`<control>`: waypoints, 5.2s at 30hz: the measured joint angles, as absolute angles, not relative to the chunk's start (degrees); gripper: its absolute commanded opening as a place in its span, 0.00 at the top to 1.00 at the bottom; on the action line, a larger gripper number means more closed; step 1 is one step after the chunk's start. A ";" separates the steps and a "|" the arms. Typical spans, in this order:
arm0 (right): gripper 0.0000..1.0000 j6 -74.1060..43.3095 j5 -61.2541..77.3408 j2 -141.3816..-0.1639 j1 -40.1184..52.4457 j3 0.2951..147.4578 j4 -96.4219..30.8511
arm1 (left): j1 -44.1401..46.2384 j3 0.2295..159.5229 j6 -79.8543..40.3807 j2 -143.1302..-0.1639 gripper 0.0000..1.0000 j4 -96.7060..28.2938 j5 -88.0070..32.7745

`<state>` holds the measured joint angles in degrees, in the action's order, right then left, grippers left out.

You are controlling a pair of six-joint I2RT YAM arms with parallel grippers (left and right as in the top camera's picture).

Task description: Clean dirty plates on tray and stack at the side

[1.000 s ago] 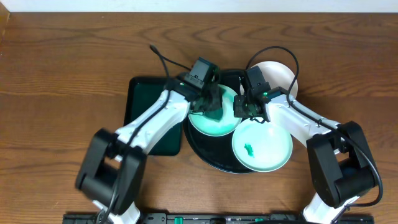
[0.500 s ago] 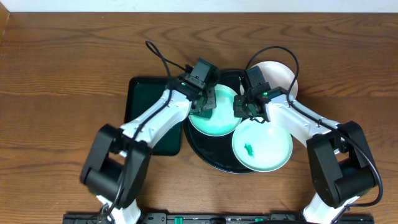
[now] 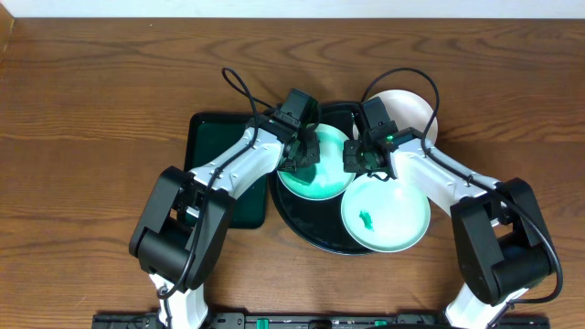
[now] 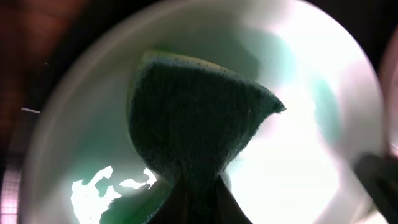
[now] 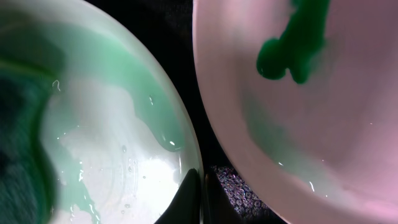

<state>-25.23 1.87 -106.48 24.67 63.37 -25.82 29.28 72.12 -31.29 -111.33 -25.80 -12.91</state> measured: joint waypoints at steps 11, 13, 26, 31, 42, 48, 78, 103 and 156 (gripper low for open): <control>0.99 -25.21 1.91 -106.48 24.67 63.37 -25.80 | 30.04 72.10 -32.62 -109.89 0.93 -25.43 -20.80; 0.99 -25.21 1.93 -106.48 24.67 63.37 -25.80 | 30.22 72.10 -32.82 -108.20 0.93 -25.43 -19.40; 0.99 -25.23 1.96 -106.48 24.67 63.37 -25.80 | 30.39 72.07 -32.86 -103.11 0.93 -26.85 -2.02; 0.99 -25.21 1.98 -106.48 24.67 63.37 -25.80 | 30.39 71.92 -32.86 -103.18 0.92 -26.83 -0.19; 0.99 -25.21 2.00 -106.48 24.67 63.35 -25.78 | 30.44 71.92 -32.84 -110.63 0.93 -26.20 0.36; 0.99 -25.21 2.00 -106.48 24.67 63.35 -25.76 | 30.46 71.92 -32.84 -111.02 0.93 -25.67 -1.98; 0.99 -25.21 2.04 -106.48 24.67 63.35 -25.69 | 24.64 71.55 -26.13 -87.07 0.92 -43.64 -4.64; 0.99 -25.21 2.09 -106.48 24.67 63.35 -25.69 | 8.19 60.95 -17.63 -85.65 0.93 -53.36 3.22; 0.99 -25.21 2.09 -106.48 24.67 63.33 -25.69 | 8.03 46.30 -14.22 -85.71 0.68 -26.59 -0.10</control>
<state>-25.21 2.09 -106.48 24.67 63.33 -25.69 8.03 46.30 -14.22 -85.71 -26.59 -0.10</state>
